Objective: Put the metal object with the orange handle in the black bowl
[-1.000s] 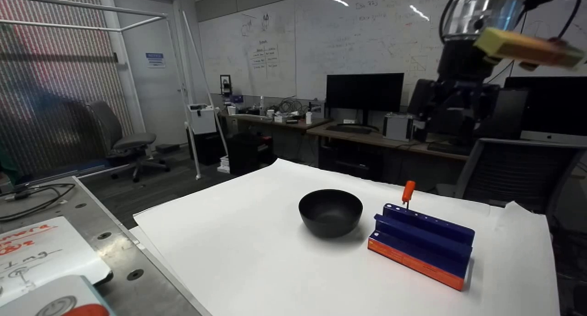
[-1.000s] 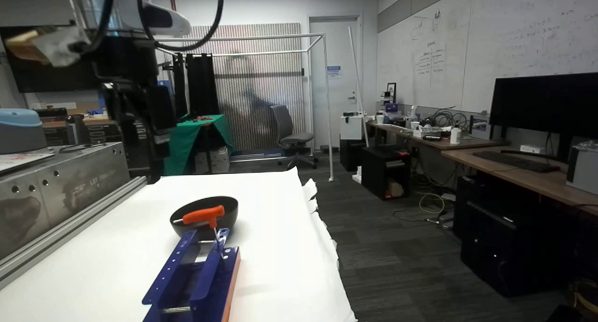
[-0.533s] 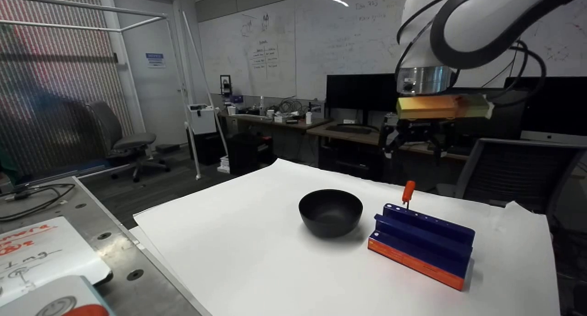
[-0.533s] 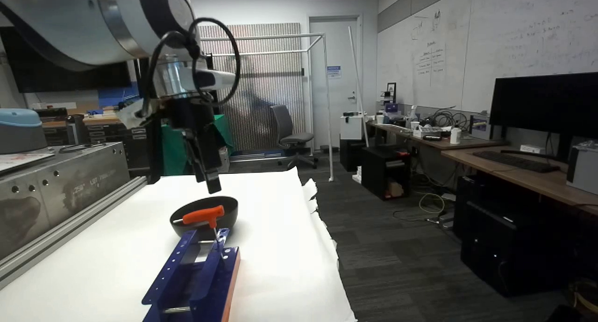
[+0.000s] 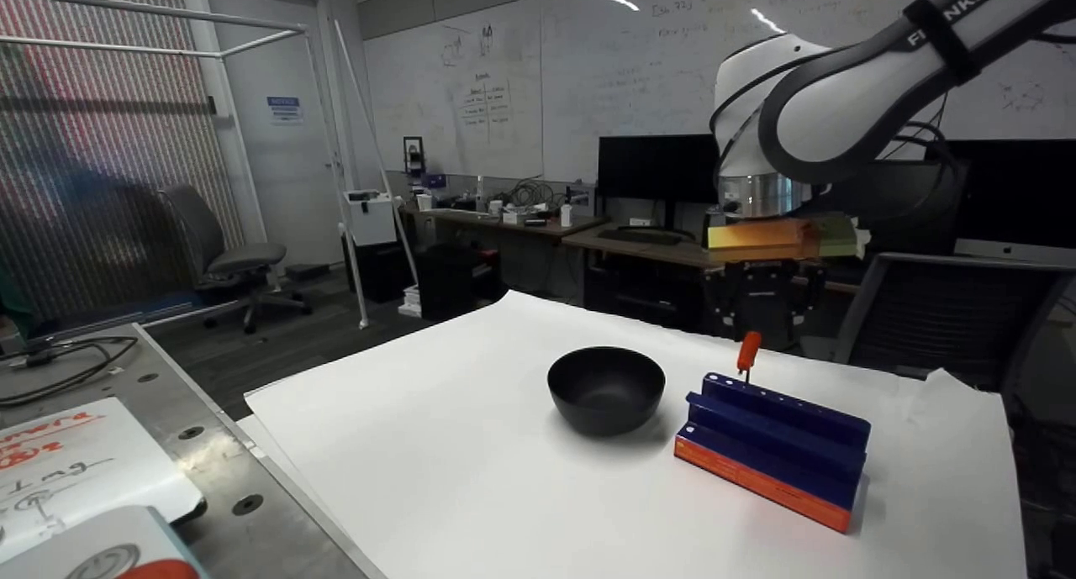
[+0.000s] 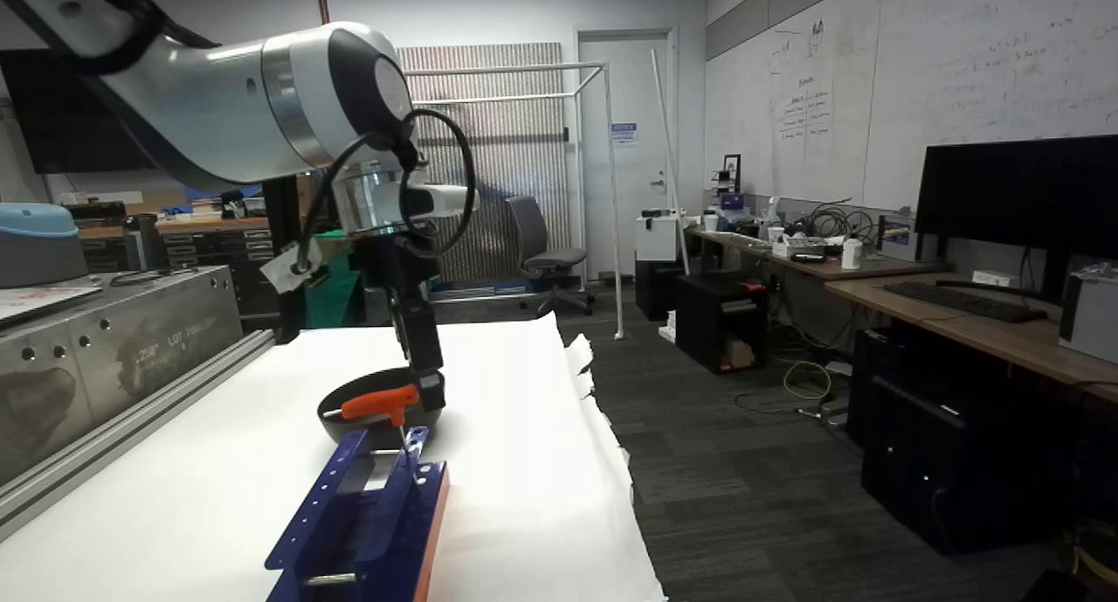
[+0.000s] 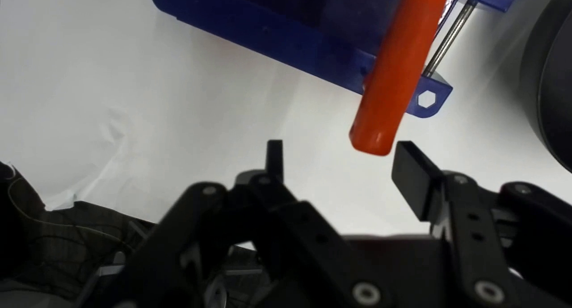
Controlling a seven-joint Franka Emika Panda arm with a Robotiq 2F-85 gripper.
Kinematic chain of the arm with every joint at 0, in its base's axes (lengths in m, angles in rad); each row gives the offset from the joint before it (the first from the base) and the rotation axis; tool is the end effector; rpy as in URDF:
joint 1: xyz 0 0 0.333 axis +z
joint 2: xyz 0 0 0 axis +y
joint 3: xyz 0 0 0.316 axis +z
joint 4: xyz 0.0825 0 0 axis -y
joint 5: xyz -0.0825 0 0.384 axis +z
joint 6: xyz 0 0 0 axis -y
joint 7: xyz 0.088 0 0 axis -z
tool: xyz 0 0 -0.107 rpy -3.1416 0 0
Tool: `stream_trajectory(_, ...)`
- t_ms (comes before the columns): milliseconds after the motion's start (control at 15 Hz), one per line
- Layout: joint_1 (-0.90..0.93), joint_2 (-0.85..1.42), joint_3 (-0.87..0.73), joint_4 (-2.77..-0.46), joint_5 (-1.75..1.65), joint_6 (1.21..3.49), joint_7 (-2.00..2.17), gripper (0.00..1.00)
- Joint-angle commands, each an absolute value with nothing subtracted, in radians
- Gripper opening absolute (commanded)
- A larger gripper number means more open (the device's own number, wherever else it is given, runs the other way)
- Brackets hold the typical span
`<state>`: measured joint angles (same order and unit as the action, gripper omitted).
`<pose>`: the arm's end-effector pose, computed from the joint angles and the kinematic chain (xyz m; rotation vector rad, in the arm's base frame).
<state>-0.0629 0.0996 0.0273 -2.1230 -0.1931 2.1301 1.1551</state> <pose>0.5464 -0.0281 0.3579 2.5389 -1.5227 0.0073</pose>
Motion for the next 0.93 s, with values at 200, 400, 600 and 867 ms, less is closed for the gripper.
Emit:
stream_trajectory(200,-0.002,0.07,0.014,-2.125,-0.175,2.119,1.192,0.11)
stream_trajectory(400,0.013,0.05,0.017,-2.136,-0.174,2.115,1.197,0.06)
stream_trajectory(600,0.019,0.037,0.016,-2.146,-0.182,2.129,1.198,0.05)
stream_trajectory(867,0.029,-0.037,0.025,-2.138,-0.211,2.088,1.208,0.05)
